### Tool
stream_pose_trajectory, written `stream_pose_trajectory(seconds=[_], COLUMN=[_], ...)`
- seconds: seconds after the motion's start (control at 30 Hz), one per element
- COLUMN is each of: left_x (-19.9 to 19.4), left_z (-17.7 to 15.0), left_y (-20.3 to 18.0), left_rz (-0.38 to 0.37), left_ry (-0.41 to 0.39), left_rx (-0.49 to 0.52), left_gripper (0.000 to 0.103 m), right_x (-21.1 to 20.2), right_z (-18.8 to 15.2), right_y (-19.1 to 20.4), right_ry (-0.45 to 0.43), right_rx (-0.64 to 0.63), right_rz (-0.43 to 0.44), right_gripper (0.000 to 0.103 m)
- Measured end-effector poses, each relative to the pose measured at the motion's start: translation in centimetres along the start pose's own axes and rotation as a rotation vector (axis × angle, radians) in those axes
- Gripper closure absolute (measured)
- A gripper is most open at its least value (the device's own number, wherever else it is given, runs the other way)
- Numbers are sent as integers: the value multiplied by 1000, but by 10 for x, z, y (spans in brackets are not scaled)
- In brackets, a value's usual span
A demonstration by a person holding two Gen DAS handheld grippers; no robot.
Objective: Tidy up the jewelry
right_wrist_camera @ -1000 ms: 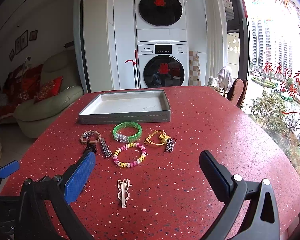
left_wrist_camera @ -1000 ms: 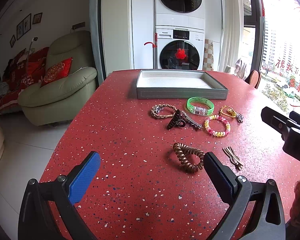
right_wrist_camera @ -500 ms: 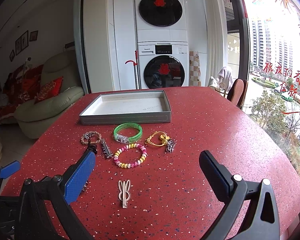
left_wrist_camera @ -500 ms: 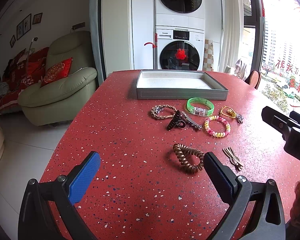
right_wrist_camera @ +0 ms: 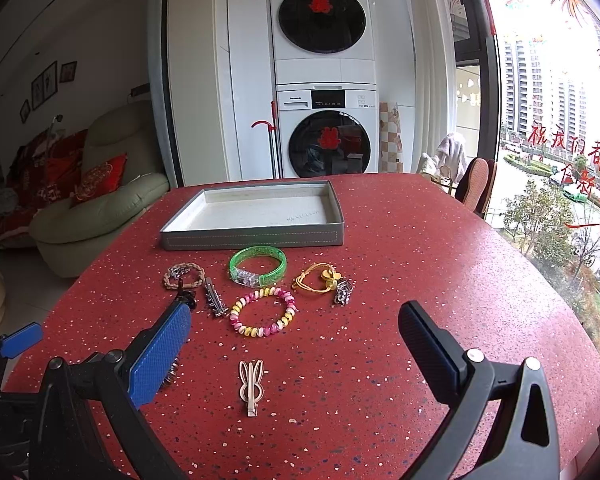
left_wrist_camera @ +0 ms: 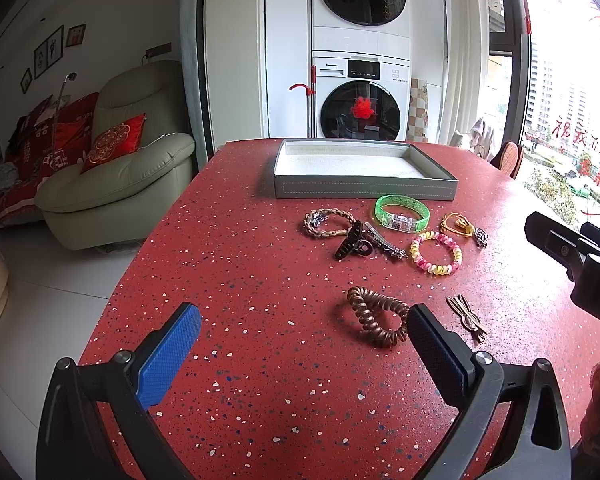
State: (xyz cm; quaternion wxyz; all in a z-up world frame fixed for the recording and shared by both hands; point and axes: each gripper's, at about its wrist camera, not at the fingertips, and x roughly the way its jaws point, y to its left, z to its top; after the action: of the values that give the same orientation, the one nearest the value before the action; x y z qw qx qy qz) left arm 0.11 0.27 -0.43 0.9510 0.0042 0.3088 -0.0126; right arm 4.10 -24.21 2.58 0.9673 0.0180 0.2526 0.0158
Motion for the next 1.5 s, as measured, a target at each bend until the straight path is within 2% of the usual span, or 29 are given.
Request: stream_pose_trajectory(seconds=[1.5], left_x=[4], left_z=[0], left_y=[5], left_rz=[2], left_ry=[19], left_rx=[-20], left_gripper=[0], right_x=[0], right_z=[-2], right_y=[-4], right_ry=[14], right_rx=[16], right_rz=[6], right_gripper=[0])
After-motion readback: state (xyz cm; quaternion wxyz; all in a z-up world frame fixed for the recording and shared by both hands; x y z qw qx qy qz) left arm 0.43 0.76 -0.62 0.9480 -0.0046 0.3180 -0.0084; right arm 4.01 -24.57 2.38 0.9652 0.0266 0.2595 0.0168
